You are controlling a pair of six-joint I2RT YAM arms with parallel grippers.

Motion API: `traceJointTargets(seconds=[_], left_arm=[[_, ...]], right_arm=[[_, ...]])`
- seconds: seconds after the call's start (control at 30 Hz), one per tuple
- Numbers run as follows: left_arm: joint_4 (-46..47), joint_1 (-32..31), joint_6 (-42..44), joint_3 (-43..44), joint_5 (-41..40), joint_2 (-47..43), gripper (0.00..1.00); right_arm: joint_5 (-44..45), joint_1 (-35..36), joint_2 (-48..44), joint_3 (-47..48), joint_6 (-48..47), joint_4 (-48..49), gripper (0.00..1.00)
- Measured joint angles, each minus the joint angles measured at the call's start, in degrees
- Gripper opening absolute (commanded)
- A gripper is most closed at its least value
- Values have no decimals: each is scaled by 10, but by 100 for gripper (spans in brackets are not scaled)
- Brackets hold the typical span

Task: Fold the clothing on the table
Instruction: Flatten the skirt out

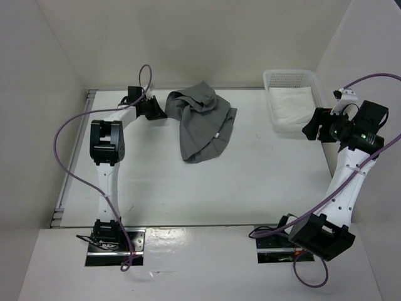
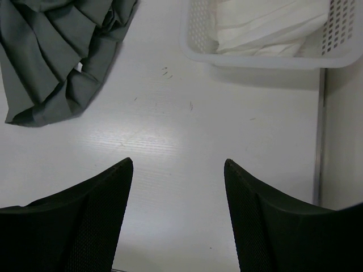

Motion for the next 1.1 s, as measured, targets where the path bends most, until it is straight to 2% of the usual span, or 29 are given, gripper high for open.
traceJointTargets(seconds=[0.13, 0.3, 0.47, 0.67, 0.83, 0.93, 1.1], left_arm=[[-23, 2, 27, -37, 2, -32, 0], [-78, -5, 91, -127, 14, -130, 0], [-128, -42, 158, -187, 26, -216, 0], [-184, -89, 236, -231, 54, -244, 0], [-219, -107, 278, -294, 52, -266, 0], [-229, -122, 297, -333, 36, -307, 0], [-230, -154, 316, -374, 14, -375, 0]], right_arm=[[-27, 0, 11, 13, -3, -15, 70], [-51, 27, 45, 64, -17, -40, 67], [-33, 138, 79, 78, -22, -47, 67], [82, 334, 181, 110, -16, -38, 64], [181, 478, 303, 194, 0, -16, 63], [205, 527, 381, 274, 21, -5, 62], [220, 531, 477, 387, 56, 26, 56]])
